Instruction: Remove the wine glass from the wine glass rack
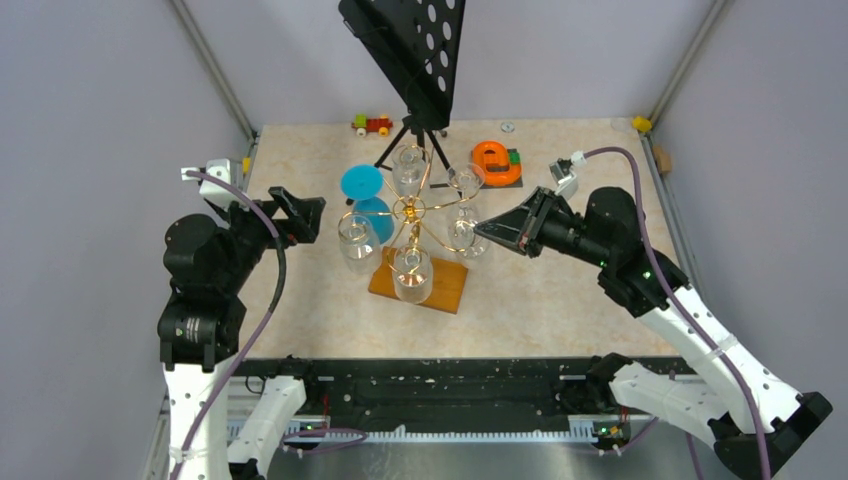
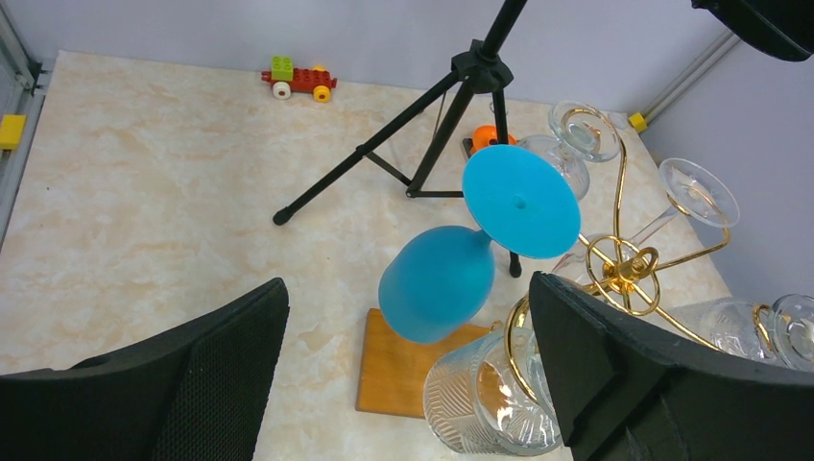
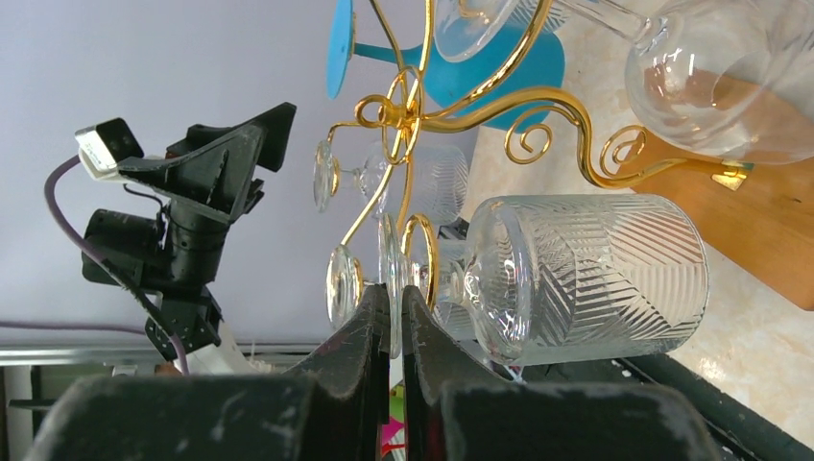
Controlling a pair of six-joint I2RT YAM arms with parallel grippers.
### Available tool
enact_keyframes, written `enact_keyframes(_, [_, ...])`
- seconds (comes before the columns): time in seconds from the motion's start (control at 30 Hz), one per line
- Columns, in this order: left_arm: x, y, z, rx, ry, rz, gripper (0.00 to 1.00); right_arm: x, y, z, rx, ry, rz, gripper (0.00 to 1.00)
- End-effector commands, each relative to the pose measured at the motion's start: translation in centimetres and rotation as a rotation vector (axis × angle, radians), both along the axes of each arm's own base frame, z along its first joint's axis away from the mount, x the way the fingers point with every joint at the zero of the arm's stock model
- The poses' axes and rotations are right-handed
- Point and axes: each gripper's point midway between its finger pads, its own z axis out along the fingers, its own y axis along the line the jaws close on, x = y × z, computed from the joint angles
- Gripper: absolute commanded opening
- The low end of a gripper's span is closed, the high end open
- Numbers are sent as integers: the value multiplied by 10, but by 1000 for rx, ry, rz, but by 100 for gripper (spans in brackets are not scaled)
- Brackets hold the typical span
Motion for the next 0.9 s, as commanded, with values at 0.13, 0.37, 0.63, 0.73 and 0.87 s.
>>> enact_keyframes(0.13, [2, 3, 9, 20, -50, 12, 99, -19, -5, 59, 129, -120, 41, 0])
enact_keyframes(0.37, [1, 3, 10, 22, -55, 13, 99, -23, 4, 64, 183, -115, 105, 0])
enact_keyframes(0.63, [2, 3, 8, 22, -54, 11, 99, -25, 11, 62, 161, -106, 134, 0])
enact_keyframes(0.73, [2, 3, 7, 23, -54, 13, 99, -25, 17, 57, 139, -97, 145, 0])
enact_keyframes(0.87, [2, 3, 7, 23, -55, 13, 99, -27, 24, 55, 134, -100, 161, 0])
